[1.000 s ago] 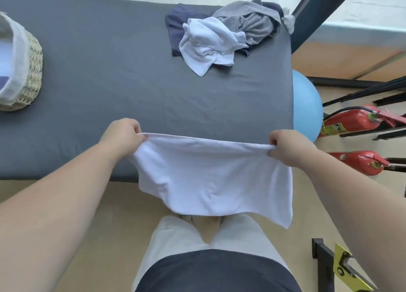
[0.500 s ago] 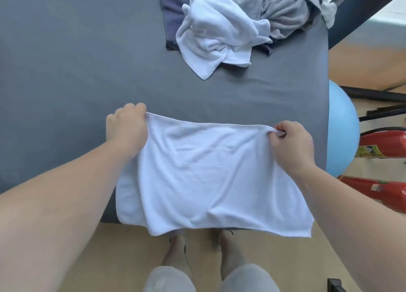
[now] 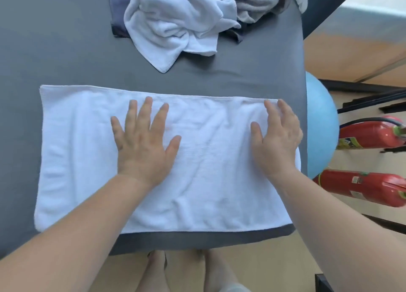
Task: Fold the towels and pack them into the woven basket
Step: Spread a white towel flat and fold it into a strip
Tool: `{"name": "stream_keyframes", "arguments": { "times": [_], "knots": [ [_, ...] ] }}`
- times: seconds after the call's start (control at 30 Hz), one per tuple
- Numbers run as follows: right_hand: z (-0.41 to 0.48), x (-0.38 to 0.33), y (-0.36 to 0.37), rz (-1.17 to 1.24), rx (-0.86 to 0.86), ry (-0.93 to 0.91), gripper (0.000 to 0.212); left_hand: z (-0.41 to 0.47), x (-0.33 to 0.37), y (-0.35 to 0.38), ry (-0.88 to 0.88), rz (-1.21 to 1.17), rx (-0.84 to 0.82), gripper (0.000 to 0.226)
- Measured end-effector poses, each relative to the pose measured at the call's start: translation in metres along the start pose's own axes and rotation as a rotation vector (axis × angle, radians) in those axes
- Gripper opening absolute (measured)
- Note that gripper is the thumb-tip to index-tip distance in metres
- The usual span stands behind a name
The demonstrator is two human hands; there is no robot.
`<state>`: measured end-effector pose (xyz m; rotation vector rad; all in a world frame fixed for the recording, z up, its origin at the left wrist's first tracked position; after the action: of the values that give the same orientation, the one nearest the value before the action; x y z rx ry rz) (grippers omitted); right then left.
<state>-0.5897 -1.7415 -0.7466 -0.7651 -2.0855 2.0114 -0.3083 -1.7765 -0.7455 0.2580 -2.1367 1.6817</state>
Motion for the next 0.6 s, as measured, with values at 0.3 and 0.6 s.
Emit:
{"name": "stream_keyframes", "arguments": {
  "times": [0.3, 0.6],
  "knots": [
    [0.053, 0.055, -0.019, 0.368, -0.144, 0.242, 0.043, 0.006, 0.047, 0.061, 0.016, 0.188, -0.180, 0.081],
    [0.066, 0.025, -0.033, 0.187, -0.262, -0.364, 0.006, 0.007, 0.046, 0.069, 0.016, 0.252, -0.142, 0.086]
  ]
}}
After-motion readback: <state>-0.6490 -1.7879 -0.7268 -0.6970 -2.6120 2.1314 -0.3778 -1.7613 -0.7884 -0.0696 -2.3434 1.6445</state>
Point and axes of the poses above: each hand's wrist, its own z-axis towards the middle knuckle, its own y-axis out of the palm, x = y × z, the point moved 6 cm from there along z, towards the middle knuckle, and after that the axes turned 9 degrees about -z, right-handed, at the moved point
